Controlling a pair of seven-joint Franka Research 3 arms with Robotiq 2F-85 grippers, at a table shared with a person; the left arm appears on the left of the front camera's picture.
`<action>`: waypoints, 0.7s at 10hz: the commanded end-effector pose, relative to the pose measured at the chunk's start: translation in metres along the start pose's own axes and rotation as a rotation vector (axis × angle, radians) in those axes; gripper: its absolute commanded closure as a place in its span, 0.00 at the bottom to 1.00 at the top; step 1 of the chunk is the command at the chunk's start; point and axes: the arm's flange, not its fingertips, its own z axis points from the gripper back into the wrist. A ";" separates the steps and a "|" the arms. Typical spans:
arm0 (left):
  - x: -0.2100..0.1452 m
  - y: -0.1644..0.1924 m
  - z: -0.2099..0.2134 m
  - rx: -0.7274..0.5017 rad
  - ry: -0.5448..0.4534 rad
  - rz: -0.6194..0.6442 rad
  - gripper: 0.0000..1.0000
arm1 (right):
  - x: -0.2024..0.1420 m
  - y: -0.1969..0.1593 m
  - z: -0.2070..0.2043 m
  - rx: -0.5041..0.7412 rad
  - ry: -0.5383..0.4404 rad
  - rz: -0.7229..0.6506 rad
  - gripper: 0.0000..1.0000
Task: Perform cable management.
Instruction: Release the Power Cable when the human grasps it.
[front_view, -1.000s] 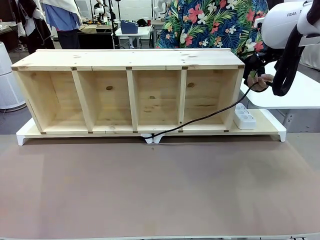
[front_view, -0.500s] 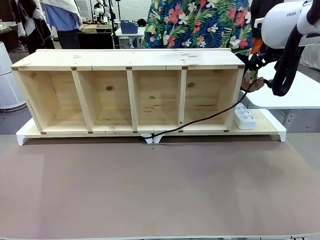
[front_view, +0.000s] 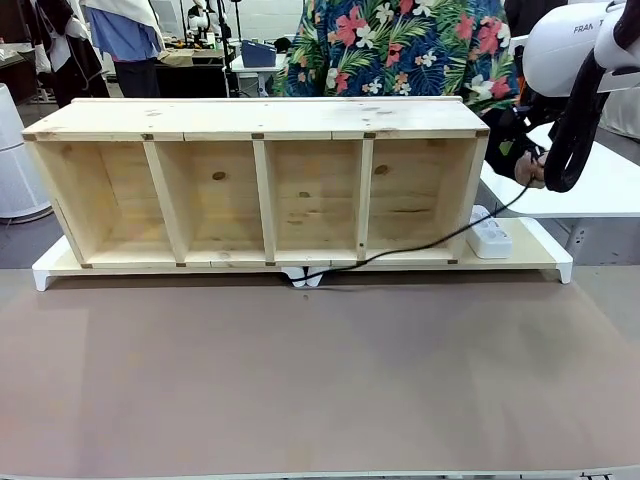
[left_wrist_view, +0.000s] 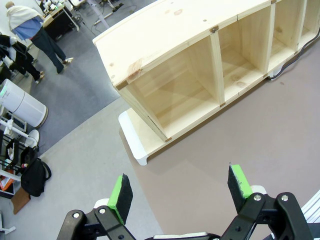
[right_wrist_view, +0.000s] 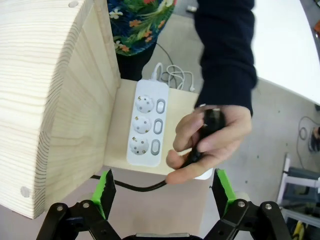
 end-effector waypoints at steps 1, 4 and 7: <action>0.002 0.000 -0.002 0.009 -0.009 0.016 0.00 | -0.001 0.000 -0.001 0.010 0.005 -0.009 0.00; 0.002 0.000 -0.002 0.009 -0.009 0.016 0.00 | -0.001 0.000 -0.001 0.010 0.005 -0.009 0.00; 0.002 0.000 -0.002 0.009 -0.009 0.016 0.00 | -0.001 0.000 -0.001 0.010 0.005 -0.009 0.00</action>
